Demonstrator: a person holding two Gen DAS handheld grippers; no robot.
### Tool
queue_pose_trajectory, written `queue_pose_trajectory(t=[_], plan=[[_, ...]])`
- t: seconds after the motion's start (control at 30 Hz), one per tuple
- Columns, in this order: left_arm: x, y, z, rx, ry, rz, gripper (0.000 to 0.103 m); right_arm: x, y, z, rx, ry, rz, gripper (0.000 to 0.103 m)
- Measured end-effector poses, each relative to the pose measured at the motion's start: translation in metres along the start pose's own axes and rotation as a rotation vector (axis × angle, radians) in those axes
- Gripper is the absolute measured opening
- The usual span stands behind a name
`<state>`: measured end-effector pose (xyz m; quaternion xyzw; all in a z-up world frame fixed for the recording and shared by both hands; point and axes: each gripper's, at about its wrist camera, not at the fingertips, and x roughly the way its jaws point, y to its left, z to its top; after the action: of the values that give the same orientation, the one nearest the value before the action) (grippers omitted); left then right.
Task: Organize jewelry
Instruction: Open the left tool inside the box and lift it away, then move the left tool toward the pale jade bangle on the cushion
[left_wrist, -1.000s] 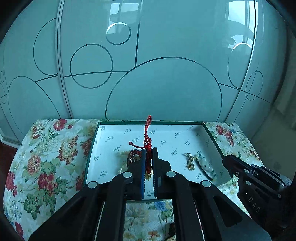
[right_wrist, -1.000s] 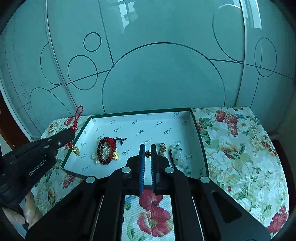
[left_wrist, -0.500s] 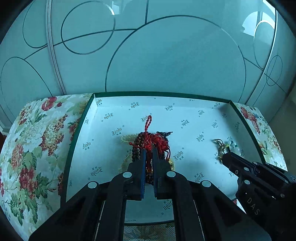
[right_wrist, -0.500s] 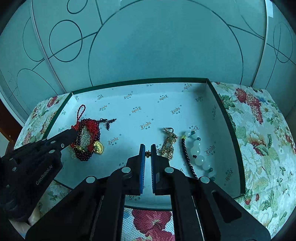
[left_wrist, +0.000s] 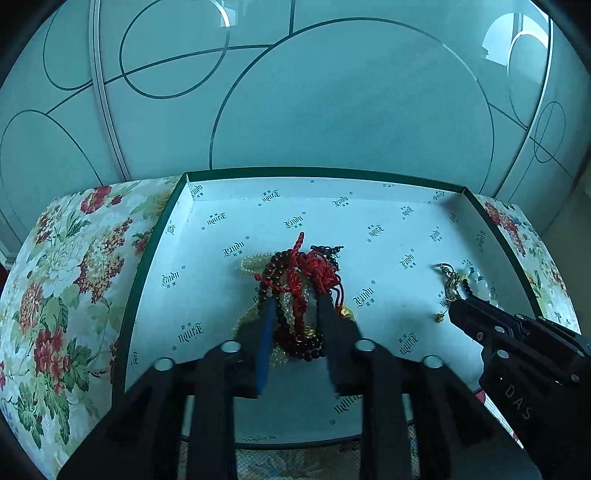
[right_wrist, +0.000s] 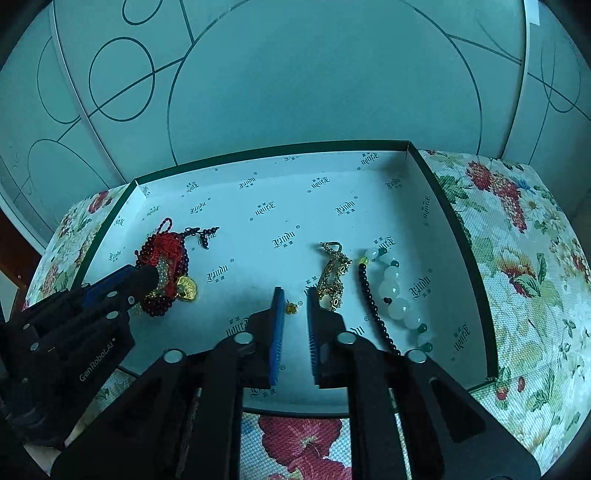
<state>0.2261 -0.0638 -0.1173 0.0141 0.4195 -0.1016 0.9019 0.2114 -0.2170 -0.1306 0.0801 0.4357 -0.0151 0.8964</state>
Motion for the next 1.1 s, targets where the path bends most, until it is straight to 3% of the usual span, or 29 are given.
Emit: queue_pose_trajectory(t=[0.07,0.3,0.83,1.1], plan=[[-0.006,0.001,-0.001,-0.01,-0.012,-0.007,0.049,-0.009,-0.001,-0.001,0.001,-0.015,0.004,0.026],[-0.038,0.002,-0.014,-0.008,-0.019,-0.024,0.049,-0.047,-0.007,-0.017,0.01,-0.043,0.008,0.026],[-0.099,-0.005,-0.106,-0.047,0.067,-0.056,0.049,-0.119,-0.02,-0.104,0.016,-0.014,-0.008,0.027],[-0.128,-0.026,-0.131,-0.037,0.068,-0.042,0.049,-0.141,-0.042,-0.136,0.043,-0.003,-0.033,0.027]])
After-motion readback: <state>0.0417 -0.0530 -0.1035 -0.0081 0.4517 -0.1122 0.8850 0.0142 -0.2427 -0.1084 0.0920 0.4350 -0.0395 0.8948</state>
